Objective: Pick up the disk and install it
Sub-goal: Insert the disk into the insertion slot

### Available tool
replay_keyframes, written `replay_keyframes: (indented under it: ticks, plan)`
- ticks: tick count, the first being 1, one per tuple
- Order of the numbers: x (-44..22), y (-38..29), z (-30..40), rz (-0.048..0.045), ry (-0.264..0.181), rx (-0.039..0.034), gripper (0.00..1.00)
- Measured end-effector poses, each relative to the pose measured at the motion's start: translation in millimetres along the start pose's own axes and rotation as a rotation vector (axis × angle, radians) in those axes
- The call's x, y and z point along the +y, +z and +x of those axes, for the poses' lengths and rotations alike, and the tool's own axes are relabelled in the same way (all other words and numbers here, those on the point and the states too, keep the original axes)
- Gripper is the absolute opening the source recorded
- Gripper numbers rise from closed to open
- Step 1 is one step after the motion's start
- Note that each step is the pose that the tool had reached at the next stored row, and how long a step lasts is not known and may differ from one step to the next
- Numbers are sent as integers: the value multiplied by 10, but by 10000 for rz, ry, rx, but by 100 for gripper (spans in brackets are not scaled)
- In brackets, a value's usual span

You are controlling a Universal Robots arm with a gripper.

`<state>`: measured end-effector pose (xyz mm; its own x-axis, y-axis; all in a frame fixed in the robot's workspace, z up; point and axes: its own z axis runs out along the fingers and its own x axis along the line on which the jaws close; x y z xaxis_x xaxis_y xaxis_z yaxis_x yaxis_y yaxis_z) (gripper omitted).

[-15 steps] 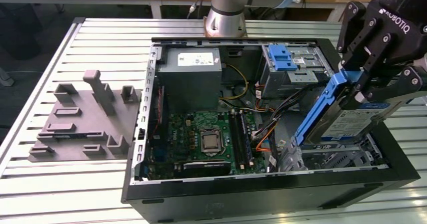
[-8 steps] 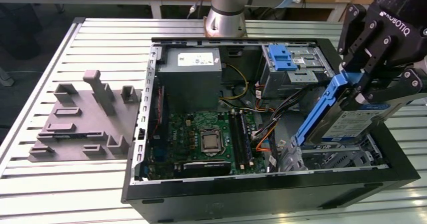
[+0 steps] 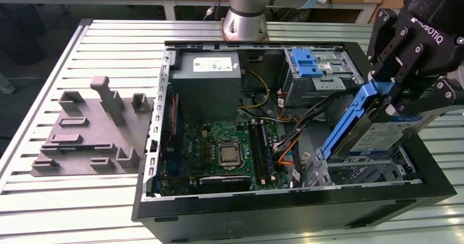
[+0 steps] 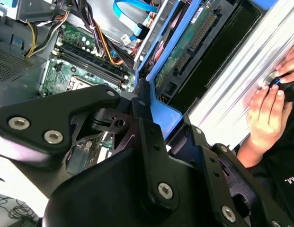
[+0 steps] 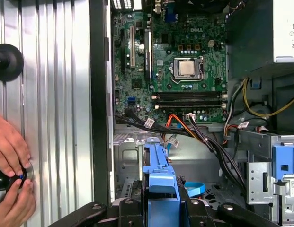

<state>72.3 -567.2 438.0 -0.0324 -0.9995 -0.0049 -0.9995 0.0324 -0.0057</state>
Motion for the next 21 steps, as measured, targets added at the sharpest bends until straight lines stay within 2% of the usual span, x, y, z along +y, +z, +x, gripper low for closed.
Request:
replay_keyframes:
  ticks: [21]
  plan:
    - [-15,212,0,-1,0,-2,36]
